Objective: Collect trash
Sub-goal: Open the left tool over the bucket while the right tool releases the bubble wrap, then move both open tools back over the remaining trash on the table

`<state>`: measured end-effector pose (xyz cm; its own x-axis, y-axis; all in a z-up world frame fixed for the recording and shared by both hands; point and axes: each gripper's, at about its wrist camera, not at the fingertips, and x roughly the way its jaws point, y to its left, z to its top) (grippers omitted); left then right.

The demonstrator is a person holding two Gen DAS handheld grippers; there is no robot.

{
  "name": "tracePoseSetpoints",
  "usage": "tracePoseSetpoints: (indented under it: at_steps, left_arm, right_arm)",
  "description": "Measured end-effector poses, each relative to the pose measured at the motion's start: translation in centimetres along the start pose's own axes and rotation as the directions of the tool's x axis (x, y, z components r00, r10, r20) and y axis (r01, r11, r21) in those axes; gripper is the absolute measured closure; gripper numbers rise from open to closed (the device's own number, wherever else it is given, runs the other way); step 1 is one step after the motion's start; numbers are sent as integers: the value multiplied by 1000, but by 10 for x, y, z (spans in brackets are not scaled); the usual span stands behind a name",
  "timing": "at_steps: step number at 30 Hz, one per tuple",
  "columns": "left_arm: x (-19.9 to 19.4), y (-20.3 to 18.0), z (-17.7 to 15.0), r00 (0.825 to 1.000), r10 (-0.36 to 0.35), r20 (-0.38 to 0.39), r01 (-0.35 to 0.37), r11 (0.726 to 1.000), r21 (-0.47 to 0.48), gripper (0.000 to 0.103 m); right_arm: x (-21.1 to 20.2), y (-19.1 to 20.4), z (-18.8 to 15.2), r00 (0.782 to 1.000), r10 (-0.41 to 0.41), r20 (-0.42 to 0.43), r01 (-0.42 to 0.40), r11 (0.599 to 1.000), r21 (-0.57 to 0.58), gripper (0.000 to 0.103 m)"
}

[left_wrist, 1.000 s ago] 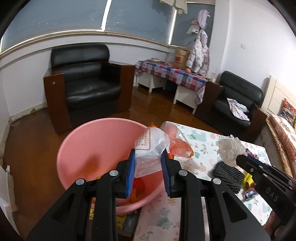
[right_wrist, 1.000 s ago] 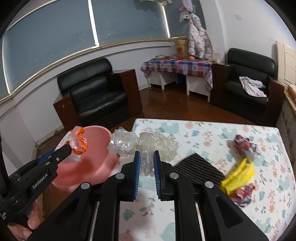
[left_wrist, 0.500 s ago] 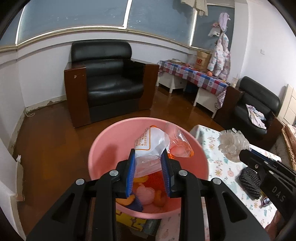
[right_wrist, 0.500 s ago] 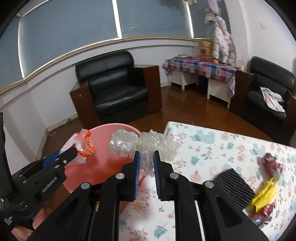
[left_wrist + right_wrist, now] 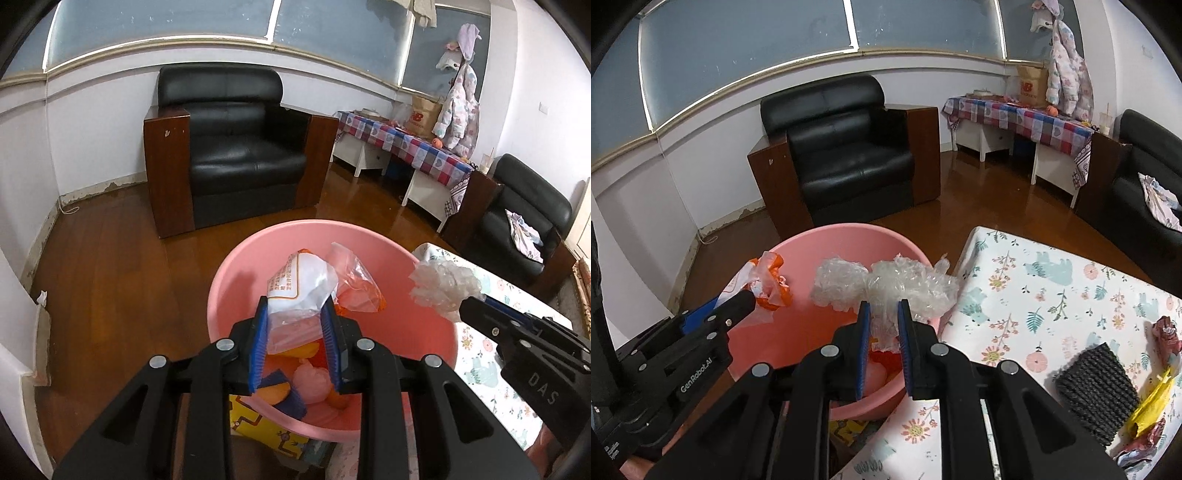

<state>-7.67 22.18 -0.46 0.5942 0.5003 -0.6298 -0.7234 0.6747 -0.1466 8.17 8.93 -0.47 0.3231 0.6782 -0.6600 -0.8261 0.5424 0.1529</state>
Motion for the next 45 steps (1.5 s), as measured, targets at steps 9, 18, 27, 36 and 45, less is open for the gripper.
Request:
tracePoseSetpoints:
  at_steps: [9, 18, 27, 36, 45]
  left_arm:
    - [7, 7, -2, 1000, 11, -16, -11, 1000, 0, 77]
    - [9, 13, -5, 999, -14, -29, 14, 1000, 15, 62]
    - [5, 15, -4, 998, -51, -35, 51, 999, -6, 58]
    - [-9, 0, 9, 996, -91, 1, 91, 996, 5, 58]
    - [-15, -24, 4, 992, -127, -5, 127, 991, 49, 58]
  right_arm:
    - [19, 13, 0, 999, 32, -31, -32, 999, -21, 85]
    - [27, 19, 0, 997, 67, -42, -68, 997, -22, 82]
    - [21, 17, -2, 996, 67, -52, -67, 998, -15, 74]
    - [-3, 17, -1, 998, 66, -13, -67, 997, -29, 74]
    - [-30, -1, -12, 1000, 28, 14, -28, 1000, 9, 65]
